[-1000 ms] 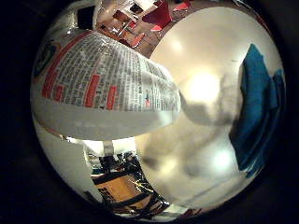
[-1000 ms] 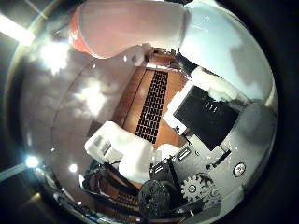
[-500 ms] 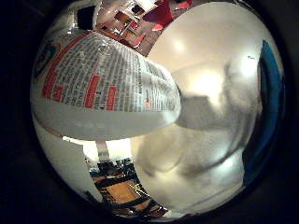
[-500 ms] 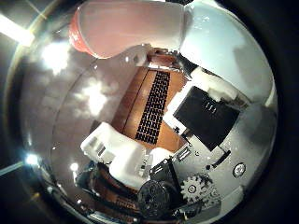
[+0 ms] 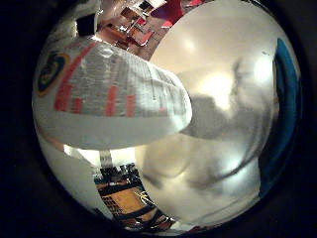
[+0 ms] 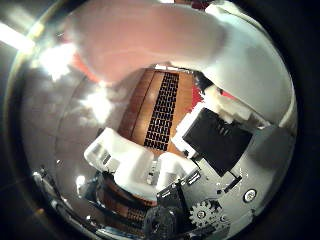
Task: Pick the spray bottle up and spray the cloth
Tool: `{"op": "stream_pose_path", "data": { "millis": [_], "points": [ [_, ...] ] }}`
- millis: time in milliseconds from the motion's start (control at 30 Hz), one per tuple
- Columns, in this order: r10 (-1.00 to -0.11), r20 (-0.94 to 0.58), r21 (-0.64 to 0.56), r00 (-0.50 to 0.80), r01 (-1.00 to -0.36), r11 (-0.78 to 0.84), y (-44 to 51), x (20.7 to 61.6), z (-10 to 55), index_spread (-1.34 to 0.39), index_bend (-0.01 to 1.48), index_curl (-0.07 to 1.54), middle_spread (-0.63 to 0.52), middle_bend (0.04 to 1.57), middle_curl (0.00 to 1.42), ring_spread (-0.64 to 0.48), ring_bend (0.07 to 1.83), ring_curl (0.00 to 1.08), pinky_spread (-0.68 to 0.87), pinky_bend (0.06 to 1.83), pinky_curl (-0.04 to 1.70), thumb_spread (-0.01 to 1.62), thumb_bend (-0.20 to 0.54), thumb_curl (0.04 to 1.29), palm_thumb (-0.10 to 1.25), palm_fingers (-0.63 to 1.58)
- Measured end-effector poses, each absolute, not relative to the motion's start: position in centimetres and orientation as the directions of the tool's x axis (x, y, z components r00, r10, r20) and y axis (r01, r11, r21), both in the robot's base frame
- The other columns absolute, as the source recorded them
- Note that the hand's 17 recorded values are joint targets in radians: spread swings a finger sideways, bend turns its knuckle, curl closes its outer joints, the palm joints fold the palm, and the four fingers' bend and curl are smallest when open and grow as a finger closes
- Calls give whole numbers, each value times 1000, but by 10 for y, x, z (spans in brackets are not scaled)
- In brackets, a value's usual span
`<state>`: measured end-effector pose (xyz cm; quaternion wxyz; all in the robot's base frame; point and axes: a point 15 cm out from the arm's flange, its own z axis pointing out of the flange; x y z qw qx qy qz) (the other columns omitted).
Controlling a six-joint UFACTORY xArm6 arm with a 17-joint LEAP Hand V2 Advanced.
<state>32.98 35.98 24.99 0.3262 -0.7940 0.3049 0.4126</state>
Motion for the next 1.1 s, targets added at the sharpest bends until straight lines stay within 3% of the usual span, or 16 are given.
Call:
{"op": "stream_pose_path", "data": {
  "millis": [100, 167, 233, 267, 300, 400, 567, 767, 1100],
  "points": [
    [-228, -840, -263, 493, -737, -622, 358, 330, 251, -387, 412, 582, -119, 807, 482, -232, 1122, 469, -352, 790, 848, 881, -26, 678, 842, 276],
    [-232, -838, -262, 494, -737, -623, 357, 330, 252, -393, 429, 557, -89, 701, 442, -169, 973, 415, -142, 657, 801, 950, -26, 635, 826, 104],
    [-233, -837, -264, 494, -739, -619, 357, 331, 255, -385, 418, 540, -71, 647, 424, -131, 913, 396, -31, 616, 777, 966, -26, 619, 819, 43],
    [-232, -835, -269, 499, -739, -618, 357, 331, 258, -370, 385, 506, -47, 579, 396, -64, 806, 355, 134, 558, 714, 988, -26, 593, 804, 6],
    [-229, -831, -280, 506, -737, -615, 356, 332, 263, -355, 364, 487, -28, 539, 382, -29, 761, 336, 206, 533, 676, 995, -26, 580, 799, 7],
    [-227, -820, -304, 525, -737, -604, 353, 334, 277, -310, 298, 449, 21, 463, 358, 63, 650, 298, 328, 475, 594, 1006, -28, 551, 781, -1],
    [-236, -799, -343, 552, -742, -576, 341, 341, 300, -273, 201, 405, 68, 343, 331, 141, 513, 256, 400, 393, 478, 1016, -25, 509, 761, 66],
    [-262, -762, -391, 593, -743, -544, 315, 349, 329, -254, 167, 365, 90, 264, 329, 158, 431, 245, 406, 349, 408, 1026, -27, 479, 754, 115],
    [-292, -759, -392, 582, -767, -507, 290, 319, 339, -239, 168, 325, 90, 217, 341, 175, 369, 249, 412, 329, 353, 1034, -23, 459, 747, 160]
  ]
}}
